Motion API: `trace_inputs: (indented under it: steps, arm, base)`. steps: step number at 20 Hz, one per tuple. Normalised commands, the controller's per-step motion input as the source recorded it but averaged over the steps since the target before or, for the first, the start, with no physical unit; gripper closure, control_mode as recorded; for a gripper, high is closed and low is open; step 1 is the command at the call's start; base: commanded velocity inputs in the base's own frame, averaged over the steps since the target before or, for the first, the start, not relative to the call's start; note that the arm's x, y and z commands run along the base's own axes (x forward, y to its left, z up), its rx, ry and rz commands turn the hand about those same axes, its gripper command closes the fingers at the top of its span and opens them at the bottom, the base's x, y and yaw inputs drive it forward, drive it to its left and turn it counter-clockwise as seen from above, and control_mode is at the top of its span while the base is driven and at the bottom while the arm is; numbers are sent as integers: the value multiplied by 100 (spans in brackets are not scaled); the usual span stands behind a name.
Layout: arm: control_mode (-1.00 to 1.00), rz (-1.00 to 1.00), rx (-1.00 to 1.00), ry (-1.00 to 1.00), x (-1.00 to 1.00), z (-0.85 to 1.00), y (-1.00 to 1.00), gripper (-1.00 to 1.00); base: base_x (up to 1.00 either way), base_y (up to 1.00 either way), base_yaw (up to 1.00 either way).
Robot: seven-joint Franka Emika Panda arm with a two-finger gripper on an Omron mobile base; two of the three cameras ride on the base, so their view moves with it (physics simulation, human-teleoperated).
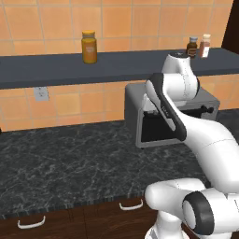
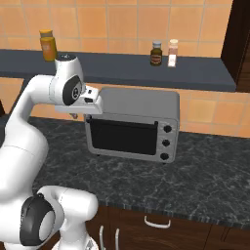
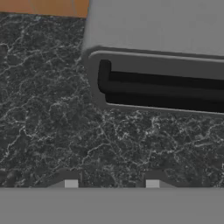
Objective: Navigate to the stove.
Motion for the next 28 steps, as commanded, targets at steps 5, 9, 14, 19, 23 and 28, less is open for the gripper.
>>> trace_inputs:
  steps: [5,9,14,19,23,28]
  arm:
    - [-100,0,0,-3,-73,0,-3,-100]
    - [-100,-2,2,-22,-100,3,-4,-100]
    - [-100,-4,1,-21,-82,2,-28,-100]
    - [100,0,0,0,0,0,0,-100]
    - [100,0,0,0,0,0,0,-100]
    - [100,0,0,0,0,0,0,-100]
  base:
    - [0,0,0]
    - [0,0,0]
    - [0,0,0]
    - [-94,-100,-3]
    - [-55,-100,-25]
    - [0,-72,-78]
